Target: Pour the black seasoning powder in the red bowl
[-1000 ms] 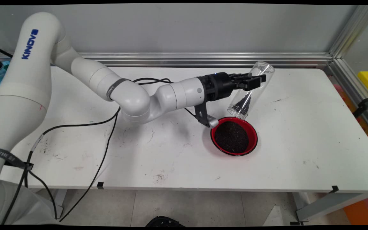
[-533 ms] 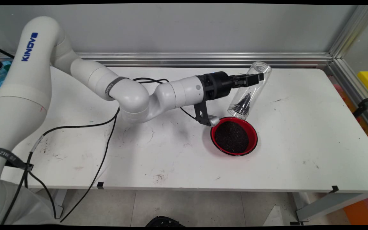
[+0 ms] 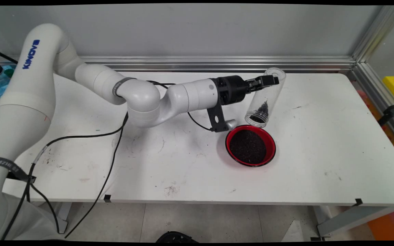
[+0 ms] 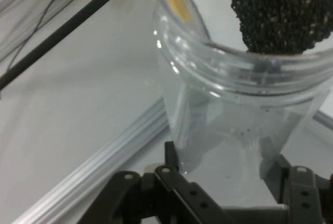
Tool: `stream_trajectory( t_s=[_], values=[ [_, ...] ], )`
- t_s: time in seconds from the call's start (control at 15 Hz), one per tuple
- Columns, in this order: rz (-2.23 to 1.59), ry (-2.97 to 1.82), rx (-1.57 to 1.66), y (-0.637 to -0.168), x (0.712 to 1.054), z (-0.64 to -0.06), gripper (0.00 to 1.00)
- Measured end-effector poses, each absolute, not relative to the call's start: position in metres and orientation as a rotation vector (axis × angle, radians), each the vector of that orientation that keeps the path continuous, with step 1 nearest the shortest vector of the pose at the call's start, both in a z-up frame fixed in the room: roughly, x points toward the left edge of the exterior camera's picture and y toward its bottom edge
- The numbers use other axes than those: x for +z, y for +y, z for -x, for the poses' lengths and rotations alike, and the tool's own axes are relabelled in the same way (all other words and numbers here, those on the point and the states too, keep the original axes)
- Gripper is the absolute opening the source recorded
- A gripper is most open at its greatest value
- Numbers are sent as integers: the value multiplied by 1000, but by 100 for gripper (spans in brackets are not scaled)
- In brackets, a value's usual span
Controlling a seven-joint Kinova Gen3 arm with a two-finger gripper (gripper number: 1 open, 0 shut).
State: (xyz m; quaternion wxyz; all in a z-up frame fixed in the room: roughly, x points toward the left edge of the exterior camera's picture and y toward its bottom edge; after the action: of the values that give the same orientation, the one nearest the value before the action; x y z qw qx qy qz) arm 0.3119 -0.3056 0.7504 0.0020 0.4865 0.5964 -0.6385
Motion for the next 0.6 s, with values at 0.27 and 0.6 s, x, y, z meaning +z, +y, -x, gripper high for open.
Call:
stream_trajectory(
  t_s=[0.27, 0.6],
  values=[
    [-1482, 2005, -1992, -308, 753, -315, 0],
    [-1410, 2218, -1967, -310, 760, -320, 0]
  ],
)
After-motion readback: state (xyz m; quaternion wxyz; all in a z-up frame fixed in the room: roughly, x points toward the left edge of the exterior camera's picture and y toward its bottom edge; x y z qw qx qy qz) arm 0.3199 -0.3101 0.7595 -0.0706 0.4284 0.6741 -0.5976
